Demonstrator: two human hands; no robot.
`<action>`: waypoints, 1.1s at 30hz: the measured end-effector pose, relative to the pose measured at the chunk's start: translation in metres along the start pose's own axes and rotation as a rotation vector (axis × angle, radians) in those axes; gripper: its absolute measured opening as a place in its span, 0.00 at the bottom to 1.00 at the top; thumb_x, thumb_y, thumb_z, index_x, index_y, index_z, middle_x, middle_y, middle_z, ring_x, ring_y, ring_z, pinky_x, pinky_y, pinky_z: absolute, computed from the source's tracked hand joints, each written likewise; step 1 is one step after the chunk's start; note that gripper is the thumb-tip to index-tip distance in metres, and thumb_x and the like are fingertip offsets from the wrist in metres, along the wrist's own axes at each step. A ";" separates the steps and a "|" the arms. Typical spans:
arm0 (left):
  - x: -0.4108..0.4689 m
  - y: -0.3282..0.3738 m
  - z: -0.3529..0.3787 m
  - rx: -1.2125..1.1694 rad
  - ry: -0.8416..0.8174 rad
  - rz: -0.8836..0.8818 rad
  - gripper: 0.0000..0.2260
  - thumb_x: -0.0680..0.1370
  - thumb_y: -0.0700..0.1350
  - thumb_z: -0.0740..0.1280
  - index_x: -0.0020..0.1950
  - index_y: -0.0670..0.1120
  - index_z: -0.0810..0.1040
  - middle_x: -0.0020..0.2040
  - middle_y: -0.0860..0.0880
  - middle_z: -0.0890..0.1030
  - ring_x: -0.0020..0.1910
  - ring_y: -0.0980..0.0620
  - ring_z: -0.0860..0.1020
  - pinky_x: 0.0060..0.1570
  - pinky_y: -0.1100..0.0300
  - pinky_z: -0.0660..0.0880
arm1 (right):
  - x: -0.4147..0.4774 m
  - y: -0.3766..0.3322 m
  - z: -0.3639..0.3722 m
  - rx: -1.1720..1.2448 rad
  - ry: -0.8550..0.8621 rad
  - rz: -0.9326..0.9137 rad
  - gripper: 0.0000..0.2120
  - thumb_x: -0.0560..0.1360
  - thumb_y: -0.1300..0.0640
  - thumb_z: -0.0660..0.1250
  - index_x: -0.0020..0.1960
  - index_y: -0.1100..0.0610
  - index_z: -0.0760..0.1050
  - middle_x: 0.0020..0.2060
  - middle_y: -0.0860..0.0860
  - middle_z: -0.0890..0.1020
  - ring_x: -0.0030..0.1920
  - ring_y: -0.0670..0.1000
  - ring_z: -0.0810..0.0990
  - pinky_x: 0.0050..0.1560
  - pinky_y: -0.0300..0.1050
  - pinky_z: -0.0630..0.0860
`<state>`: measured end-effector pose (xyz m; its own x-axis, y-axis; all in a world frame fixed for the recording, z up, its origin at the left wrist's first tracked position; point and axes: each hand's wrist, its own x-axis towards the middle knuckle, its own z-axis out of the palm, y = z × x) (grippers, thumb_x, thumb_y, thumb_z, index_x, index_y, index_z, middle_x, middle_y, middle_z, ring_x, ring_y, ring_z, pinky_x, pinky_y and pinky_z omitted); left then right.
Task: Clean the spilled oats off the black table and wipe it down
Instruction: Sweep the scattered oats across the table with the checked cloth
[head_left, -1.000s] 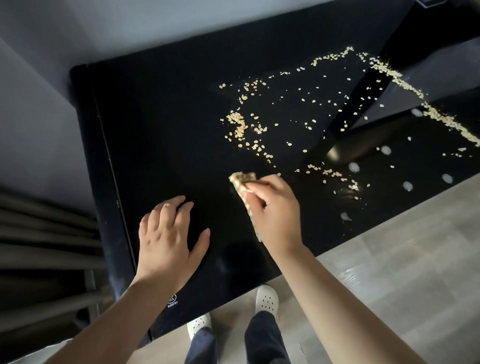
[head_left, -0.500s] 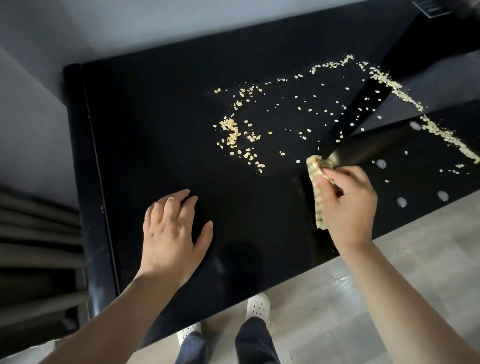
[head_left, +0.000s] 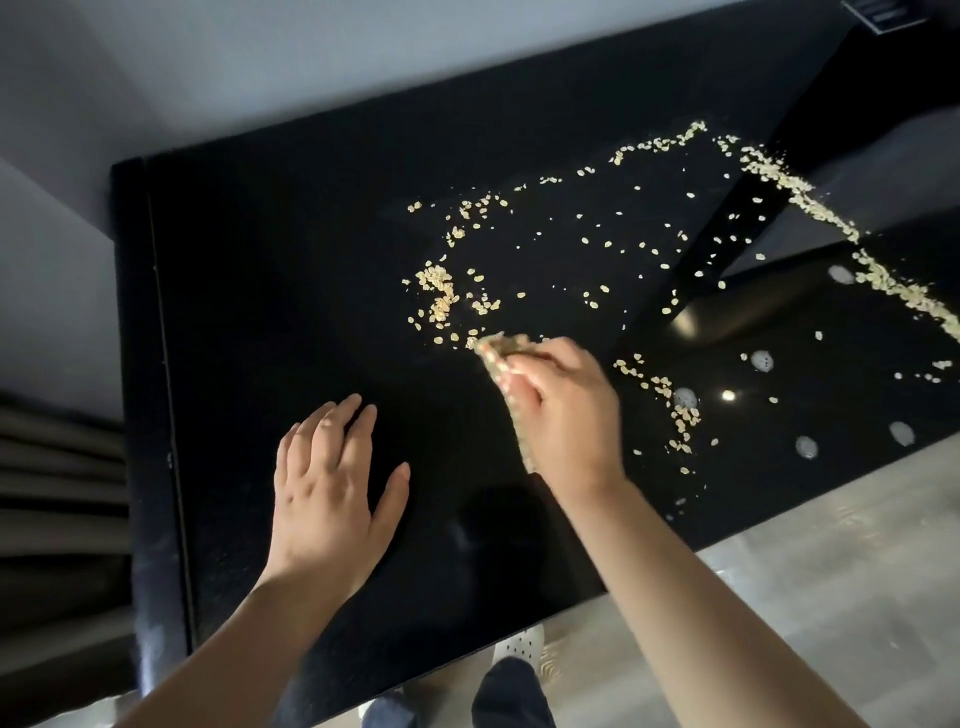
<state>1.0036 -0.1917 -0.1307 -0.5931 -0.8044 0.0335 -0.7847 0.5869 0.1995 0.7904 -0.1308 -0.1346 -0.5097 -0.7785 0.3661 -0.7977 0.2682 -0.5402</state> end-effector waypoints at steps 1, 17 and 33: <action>0.001 0.001 0.000 -0.006 0.011 -0.010 0.28 0.76 0.58 0.57 0.67 0.39 0.72 0.67 0.43 0.70 0.69 0.42 0.66 0.69 0.45 0.61 | 0.003 0.014 -0.009 -0.032 0.024 0.028 0.08 0.73 0.55 0.66 0.46 0.55 0.83 0.43 0.51 0.80 0.41 0.54 0.78 0.40 0.45 0.77; 0.008 -0.012 -0.014 -0.151 0.017 -0.022 0.26 0.76 0.58 0.57 0.66 0.41 0.74 0.66 0.47 0.72 0.65 0.48 0.68 0.66 0.49 0.66 | 0.025 -0.059 0.032 0.170 -0.052 -0.028 0.05 0.74 0.56 0.70 0.46 0.56 0.83 0.42 0.49 0.79 0.40 0.51 0.77 0.36 0.45 0.77; 0.074 -0.052 -0.014 -0.112 -0.010 0.085 0.26 0.76 0.56 0.56 0.66 0.39 0.74 0.66 0.43 0.72 0.66 0.42 0.69 0.66 0.45 0.65 | 0.018 0.032 -0.018 -0.135 0.215 0.283 0.06 0.73 0.63 0.71 0.50 0.61 0.83 0.44 0.55 0.80 0.42 0.55 0.79 0.42 0.49 0.77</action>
<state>1.0032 -0.2835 -0.1247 -0.6586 -0.7511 0.0456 -0.7070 0.6384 0.3045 0.7502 -0.1258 -0.1321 -0.7608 -0.5297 0.3751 -0.6434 0.5394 -0.5432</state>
